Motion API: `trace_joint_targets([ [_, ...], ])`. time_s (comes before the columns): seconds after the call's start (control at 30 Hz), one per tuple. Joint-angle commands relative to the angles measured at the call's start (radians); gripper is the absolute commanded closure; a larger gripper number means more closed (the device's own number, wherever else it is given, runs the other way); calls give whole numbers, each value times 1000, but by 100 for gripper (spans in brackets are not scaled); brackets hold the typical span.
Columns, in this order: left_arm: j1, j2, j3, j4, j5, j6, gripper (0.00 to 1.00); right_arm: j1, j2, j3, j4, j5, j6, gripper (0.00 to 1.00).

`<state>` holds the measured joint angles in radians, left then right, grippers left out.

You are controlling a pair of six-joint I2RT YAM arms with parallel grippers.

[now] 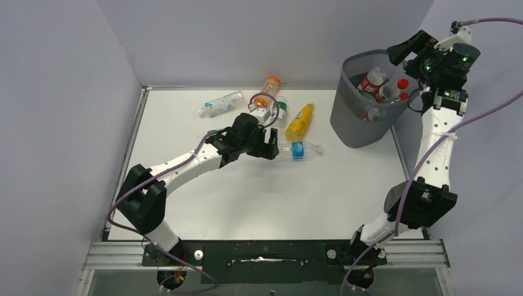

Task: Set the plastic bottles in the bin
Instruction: Pick up the plastic bottle at the center of the board.

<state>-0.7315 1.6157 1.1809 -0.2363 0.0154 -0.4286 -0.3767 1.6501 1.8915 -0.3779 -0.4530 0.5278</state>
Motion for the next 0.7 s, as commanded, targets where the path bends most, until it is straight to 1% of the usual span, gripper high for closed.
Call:
trace_joint_targets([
  [0.0, -1, 48, 115, 6, 46, 66, 17, -6, -166, -86, -3, -13, -24, 3],
  [0.2, 0, 157, 201, 12, 48, 118, 17, 4, -323, -259, -12, -68, -10, 3],
  [0.33, 1, 242, 267, 21, 43, 167, 17, 39, -427, -396, -14, -96, 3, 3],
  [0.53, -2, 374, 390, -7, 61, 241, 17, 133, -502, -526, -60, -85, -25, 3],
  [0.67, -9, 419, 429, -26, 43, 294, 17, 142, -546, -595, -77, -75, -48, 3],
])
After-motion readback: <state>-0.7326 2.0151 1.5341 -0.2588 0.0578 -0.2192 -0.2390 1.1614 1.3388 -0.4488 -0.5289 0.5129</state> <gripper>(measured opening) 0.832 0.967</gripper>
